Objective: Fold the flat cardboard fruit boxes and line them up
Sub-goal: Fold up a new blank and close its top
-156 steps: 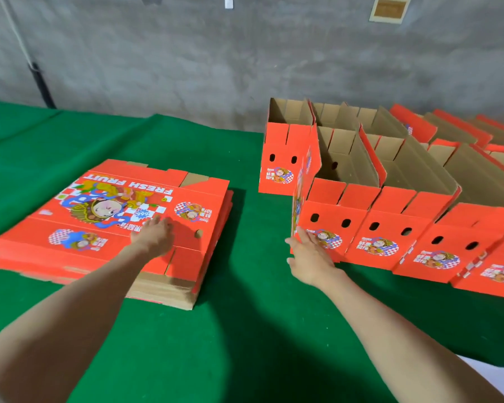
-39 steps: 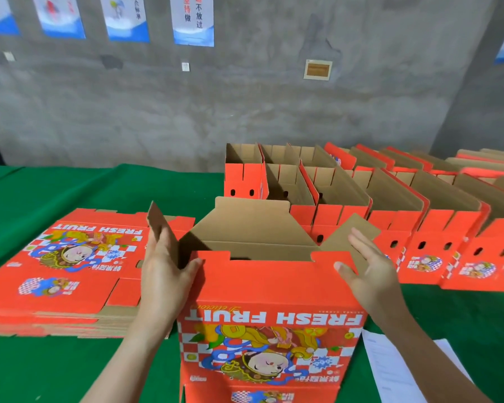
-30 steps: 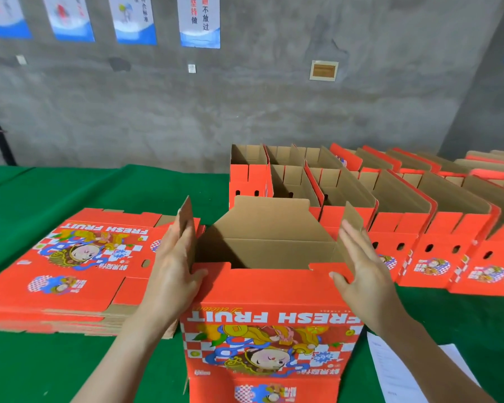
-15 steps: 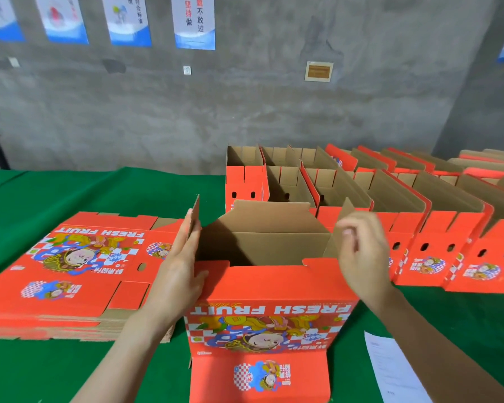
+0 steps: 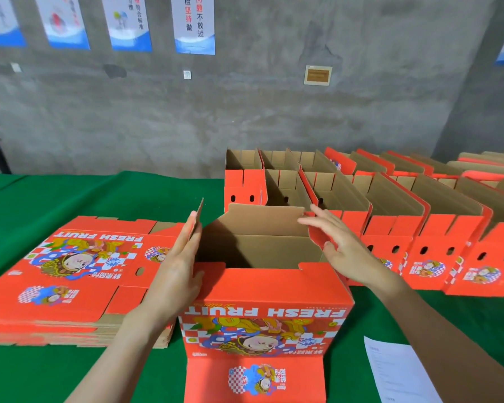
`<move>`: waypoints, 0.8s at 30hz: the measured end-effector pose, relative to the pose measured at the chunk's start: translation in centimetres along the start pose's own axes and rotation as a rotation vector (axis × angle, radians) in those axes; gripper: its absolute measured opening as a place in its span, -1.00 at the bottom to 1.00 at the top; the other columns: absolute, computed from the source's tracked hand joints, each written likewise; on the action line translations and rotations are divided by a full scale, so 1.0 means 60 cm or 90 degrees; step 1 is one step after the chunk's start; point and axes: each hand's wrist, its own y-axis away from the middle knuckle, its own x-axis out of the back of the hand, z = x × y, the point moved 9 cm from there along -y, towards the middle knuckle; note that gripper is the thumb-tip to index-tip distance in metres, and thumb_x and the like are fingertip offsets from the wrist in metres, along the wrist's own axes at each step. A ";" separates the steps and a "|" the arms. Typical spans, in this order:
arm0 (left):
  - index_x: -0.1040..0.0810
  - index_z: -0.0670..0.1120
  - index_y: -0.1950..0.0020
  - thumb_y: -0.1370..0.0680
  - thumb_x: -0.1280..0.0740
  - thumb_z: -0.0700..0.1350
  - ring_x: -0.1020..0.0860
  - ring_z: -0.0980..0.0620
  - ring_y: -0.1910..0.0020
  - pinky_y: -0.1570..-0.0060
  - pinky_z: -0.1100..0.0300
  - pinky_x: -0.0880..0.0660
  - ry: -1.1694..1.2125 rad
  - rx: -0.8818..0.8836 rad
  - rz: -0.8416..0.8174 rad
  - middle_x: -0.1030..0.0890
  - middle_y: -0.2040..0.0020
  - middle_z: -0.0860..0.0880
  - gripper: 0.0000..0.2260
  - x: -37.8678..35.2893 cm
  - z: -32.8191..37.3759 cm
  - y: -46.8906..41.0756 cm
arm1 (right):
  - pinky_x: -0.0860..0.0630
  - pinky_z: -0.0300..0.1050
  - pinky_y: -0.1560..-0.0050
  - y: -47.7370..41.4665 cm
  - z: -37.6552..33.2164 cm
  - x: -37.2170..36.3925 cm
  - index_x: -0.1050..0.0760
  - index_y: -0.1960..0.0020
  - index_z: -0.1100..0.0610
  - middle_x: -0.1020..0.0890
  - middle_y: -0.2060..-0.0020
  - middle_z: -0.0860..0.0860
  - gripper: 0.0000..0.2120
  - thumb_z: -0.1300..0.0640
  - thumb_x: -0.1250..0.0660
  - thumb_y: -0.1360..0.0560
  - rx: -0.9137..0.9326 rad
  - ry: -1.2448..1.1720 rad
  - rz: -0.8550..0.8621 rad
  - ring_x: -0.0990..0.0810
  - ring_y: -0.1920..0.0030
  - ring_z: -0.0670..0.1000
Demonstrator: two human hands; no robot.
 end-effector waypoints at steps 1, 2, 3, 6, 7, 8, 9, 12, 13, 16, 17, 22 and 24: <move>-0.01 -0.08 -0.56 -0.33 -0.26 -0.53 0.11 0.30 -0.49 -0.36 0.53 0.07 0.000 -0.001 -0.001 0.11 -0.56 0.12 -0.12 0.000 0.000 0.000 | 0.03 -0.22 -0.46 -0.006 -0.004 -0.006 -0.30 -0.25 -0.38 -0.09 -0.50 -0.21 -0.19 0.52 -0.04 -0.42 0.002 0.022 -0.044 0.08 -0.52 -0.19; -0.02 -0.09 -0.55 -0.33 -0.26 -0.53 0.10 0.30 -0.50 -0.37 0.52 0.07 0.000 -0.005 -0.002 0.10 -0.57 0.11 -0.13 0.001 0.001 0.000 | -0.02 -0.19 -0.46 -0.012 -0.007 -0.008 -0.29 -0.23 -0.41 -0.09 -0.50 -0.19 -0.17 0.53 -0.04 -0.41 0.002 0.034 -0.080 0.06 -0.52 -0.17; -0.03 -0.09 -0.55 -0.33 -0.26 -0.53 0.09 0.29 -0.50 -0.37 0.51 0.06 0.002 -0.010 -0.004 0.09 -0.57 0.11 -0.13 0.001 0.001 0.000 | -0.13 -0.17 -0.45 -0.018 -0.008 -0.006 -0.28 -0.22 -0.43 -0.15 -0.50 -0.16 -0.17 0.52 -0.06 -0.40 -0.004 0.033 -0.107 -0.03 -0.52 -0.12; -0.01 -0.06 -0.55 -0.32 -0.27 -0.53 0.07 0.28 -0.51 -0.38 0.49 0.05 0.007 -0.022 -0.011 0.08 -0.57 0.11 -0.11 0.002 0.000 0.000 | -0.45 -0.05 -0.26 -0.037 -0.001 0.001 -0.23 -0.24 -0.47 -0.36 -0.39 -0.10 -0.20 0.43 -0.16 -0.41 -0.047 0.013 -0.164 -0.35 -0.38 -0.05; -0.01 -0.06 -0.55 -0.33 -0.28 -0.52 0.07 0.28 -0.51 -0.39 0.48 0.05 0.006 -0.026 -0.015 0.08 -0.57 0.11 -0.11 0.002 0.000 0.001 | -0.46 -0.04 -0.24 -0.042 0.006 0.000 -0.22 -0.28 -0.46 -0.36 -0.37 -0.10 -0.23 0.37 -0.22 -0.42 -0.067 0.013 -0.180 -0.38 -0.34 -0.05; -0.03 -0.06 -0.55 -0.33 -0.28 -0.52 0.06 0.28 -0.51 -0.40 0.47 0.04 0.003 -0.031 -0.021 0.08 -0.57 0.12 -0.12 0.000 0.000 0.002 | -0.43 -0.09 -0.25 -0.046 0.013 -0.002 -0.21 -0.33 -0.42 -0.33 -0.37 -0.11 -0.25 0.32 -0.27 -0.43 -0.083 0.006 -0.192 -0.36 -0.33 -0.08; -0.04 -0.04 -0.55 -0.34 -0.29 -0.52 0.05 0.27 -0.51 -0.41 0.45 0.03 -0.001 -0.036 -0.030 0.07 -0.56 0.13 -0.13 -0.001 0.001 0.003 | -0.35 -0.15 -0.28 -0.050 0.018 -0.006 -0.22 -0.37 -0.37 -0.31 -0.39 -0.13 -0.28 0.26 -0.33 -0.44 -0.095 -0.017 -0.197 -0.31 -0.34 -0.13; -0.05 0.09 -0.52 -0.38 -0.32 -0.47 -0.06 0.22 -0.50 -0.43 0.31 -0.05 -0.021 -0.072 -0.059 0.00 -0.55 0.15 -0.14 -0.006 0.010 0.006 | -0.19 -0.17 -0.37 -0.051 0.035 -0.019 -0.26 -0.37 -0.27 -0.27 -0.43 -0.15 -0.37 0.17 -0.42 -0.45 -0.112 -0.106 -0.183 -0.22 -0.41 -0.17; -0.05 0.14 -0.51 -0.42 -0.36 -0.40 -0.10 0.20 -0.48 -0.43 0.25 -0.08 -0.022 -0.083 -0.073 -0.03 -0.55 0.15 -0.17 -0.008 0.012 0.006 | -0.19 -0.16 -0.37 -0.049 0.041 -0.023 -0.28 -0.35 -0.27 -0.29 -0.43 -0.14 -0.39 0.15 -0.43 -0.45 -0.117 -0.120 -0.171 -0.22 -0.43 -0.15; -0.23 0.24 -0.45 -0.53 -0.34 0.00 -0.15 0.27 -0.45 -0.42 0.26 -0.11 0.022 -0.096 -0.127 -0.26 -0.46 0.22 -0.46 -0.015 0.016 0.005 | -0.20 -0.17 -0.35 -0.041 0.054 -0.026 -0.33 -0.26 -0.33 -0.34 -0.39 -0.15 -0.45 0.14 -0.44 -0.45 -0.113 -0.141 -0.111 -0.26 -0.42 -0.14; -0.31 0.24 -0.39 -0.56 -0.28 0.08 -0.19 0.29 -0.43 -0.38 0.32 -0.14 0.033 -0.093 -0.144 -0.35 -0.37 0.29 -0.59 -0.020 0.017 0.003 | -0.20 -0.17 -0.36 -0.040 0.054 -0.025 -0.33 -0.24 -0.35 -0.35 -0.38 -0.16 -0.44 0.16 -0.44 -0.45 -0.107 -0.146 -0.095 -0.27 -0.41 -0.15; -0.56 0.04 -0.20 -0.57 -0.29 -0.24 -0.57 0.04 -0.14 -0.12 0.33 -0.38 0.035 0.026 -0.065 -0.64 -0.02 0.15 -0.73 -0.013 -0.016 -0.030 | -0.19 -0.20 -0.34 -0.037 0.058 -0.024 -0.35 -0.15 -0.32 -0.40 -0.27 -0.25 -0.44 0.24 -0.46 -0.41 -0.094 -0.136 -0.047 -0.29 -0.35 -0.19; -0.37 -0.08 -0.42 -0.45 -0.39 -0.31 -0.49 -0.09 -0.19 -0.18 0.18 -0.35 -0.029 0.096 -0.047 -0.55 -0.13 -0.08 -0.45 -0.011 -0.034 -0.045 | -0.18 -0.19 -0.30 -0.032 0.065 -0.025 -0.31 -0.11 -0.24 -0.37 -0.24 -0.23 -0.48 0.25 -0.46 -0.42 -0.107 -0.133 -0.020 -0.26 -0.34 -0.18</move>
